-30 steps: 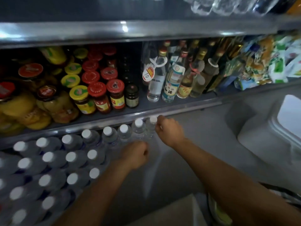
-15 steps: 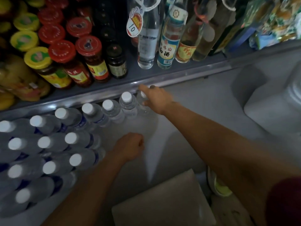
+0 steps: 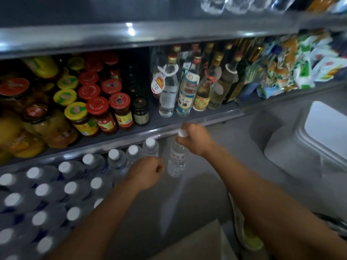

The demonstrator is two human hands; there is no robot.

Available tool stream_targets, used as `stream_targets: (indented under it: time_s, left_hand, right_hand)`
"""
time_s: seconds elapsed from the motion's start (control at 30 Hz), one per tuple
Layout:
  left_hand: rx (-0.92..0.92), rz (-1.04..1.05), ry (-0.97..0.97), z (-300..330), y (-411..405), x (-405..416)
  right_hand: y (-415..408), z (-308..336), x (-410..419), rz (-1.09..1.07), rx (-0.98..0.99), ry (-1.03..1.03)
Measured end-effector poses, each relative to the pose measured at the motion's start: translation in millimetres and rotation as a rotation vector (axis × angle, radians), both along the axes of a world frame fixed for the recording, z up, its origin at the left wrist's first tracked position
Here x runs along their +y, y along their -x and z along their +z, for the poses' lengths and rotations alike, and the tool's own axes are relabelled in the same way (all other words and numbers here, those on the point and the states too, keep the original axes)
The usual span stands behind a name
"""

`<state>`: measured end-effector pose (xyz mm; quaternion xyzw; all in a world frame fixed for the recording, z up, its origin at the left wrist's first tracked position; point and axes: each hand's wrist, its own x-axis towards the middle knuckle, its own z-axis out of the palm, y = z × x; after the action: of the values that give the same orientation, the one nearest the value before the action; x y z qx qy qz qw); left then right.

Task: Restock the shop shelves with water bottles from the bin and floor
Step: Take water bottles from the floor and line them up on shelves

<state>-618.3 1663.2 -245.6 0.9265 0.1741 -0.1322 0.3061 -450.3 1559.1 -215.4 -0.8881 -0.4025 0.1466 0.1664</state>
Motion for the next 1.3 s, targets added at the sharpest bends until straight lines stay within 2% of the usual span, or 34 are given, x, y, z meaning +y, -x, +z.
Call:
stream_targets:
  time_s: [0.1, 0.4, 0.6, 0.77, 1.0, 1.3]
  left_hand:
    - [-0.086, 0.011, -0.048, 35.1, -0.1, 11.5]
    - [-0.355, 0.041, -0.256, 164.0, -9.4, 52.3]
    - [-0.513, 0.069, -0.388, 254.3, -29.0, 68.4]
    - [-0.574, 0.101, -0.478, 310.1, -51.0, 75.2]
    - [-0.596, 0.164, -0.505, 340.3, -80.3, 88.4]
    - [-0.548, 0.174, -0.525, 317.1, -102.3, 96.2]
  right_hand:
    - [6.5, 42.2, 2.0, -0.030, -0.027, -0.059]
    - [21.9, 196.2, 25.5, -0.006, -0.171, -0.411]
    - [0.5, 291.0, 46.9, 0.054, -0.266, -0.564]
    - [-25.7, 355.4, 70.4, 0.048, -0.369, -0.638]
    - [-70.0, 407.7, 103.2, 0.029, -0.475, -0.617]
    - [-114.8, 398.9, 138.9, 0.121, -0.442, -0.481]
